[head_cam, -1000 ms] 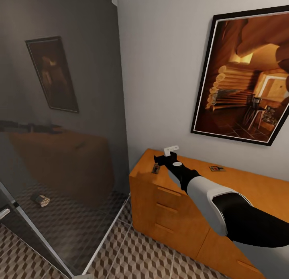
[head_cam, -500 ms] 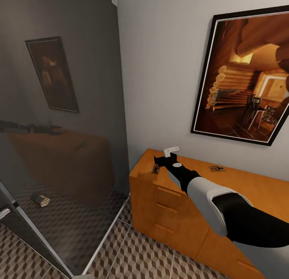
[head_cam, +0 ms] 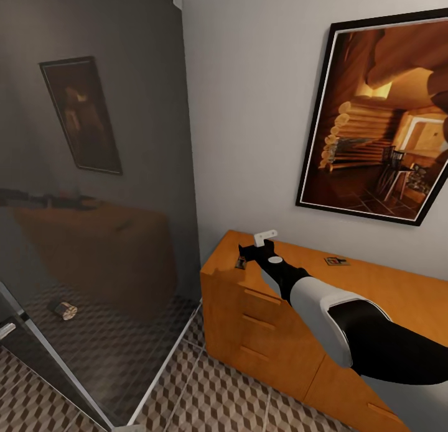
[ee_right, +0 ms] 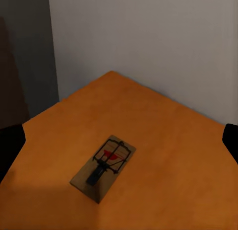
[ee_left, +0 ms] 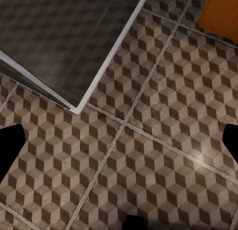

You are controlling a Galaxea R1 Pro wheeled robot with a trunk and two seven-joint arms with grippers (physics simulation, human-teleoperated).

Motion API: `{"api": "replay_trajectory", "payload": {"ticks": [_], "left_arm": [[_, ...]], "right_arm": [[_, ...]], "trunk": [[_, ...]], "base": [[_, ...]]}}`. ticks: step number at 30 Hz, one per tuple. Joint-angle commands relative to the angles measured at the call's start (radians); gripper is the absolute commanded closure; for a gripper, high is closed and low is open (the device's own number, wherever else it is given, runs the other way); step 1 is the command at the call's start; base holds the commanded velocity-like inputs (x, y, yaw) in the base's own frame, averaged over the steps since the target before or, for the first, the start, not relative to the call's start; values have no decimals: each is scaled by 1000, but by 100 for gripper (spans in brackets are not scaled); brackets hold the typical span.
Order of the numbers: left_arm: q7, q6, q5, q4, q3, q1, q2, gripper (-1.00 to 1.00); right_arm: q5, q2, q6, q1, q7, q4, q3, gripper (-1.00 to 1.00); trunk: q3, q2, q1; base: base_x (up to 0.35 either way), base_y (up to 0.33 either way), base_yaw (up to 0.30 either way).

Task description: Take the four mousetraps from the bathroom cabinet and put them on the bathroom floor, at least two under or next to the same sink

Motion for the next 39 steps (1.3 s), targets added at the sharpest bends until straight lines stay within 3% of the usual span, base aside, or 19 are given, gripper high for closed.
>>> {"api": "replay_trajectory", "payload": {"ticks": [1, 39], "left_arm": [[3, -5, 3, 3, -8, -1, -1, -100], [2, -5, 3, 3, -8, -1, -1, -100]], "right_arm": [[6, 0, -3, -1, -4, 2, 3, -100], [7, 0, -6, 0, -4, 5, 3, -100]], "trunk": [[-2, -2, 1], [-2, -2, 1]], "base": [[0, 0, 0], [0, 0, 0]]}}
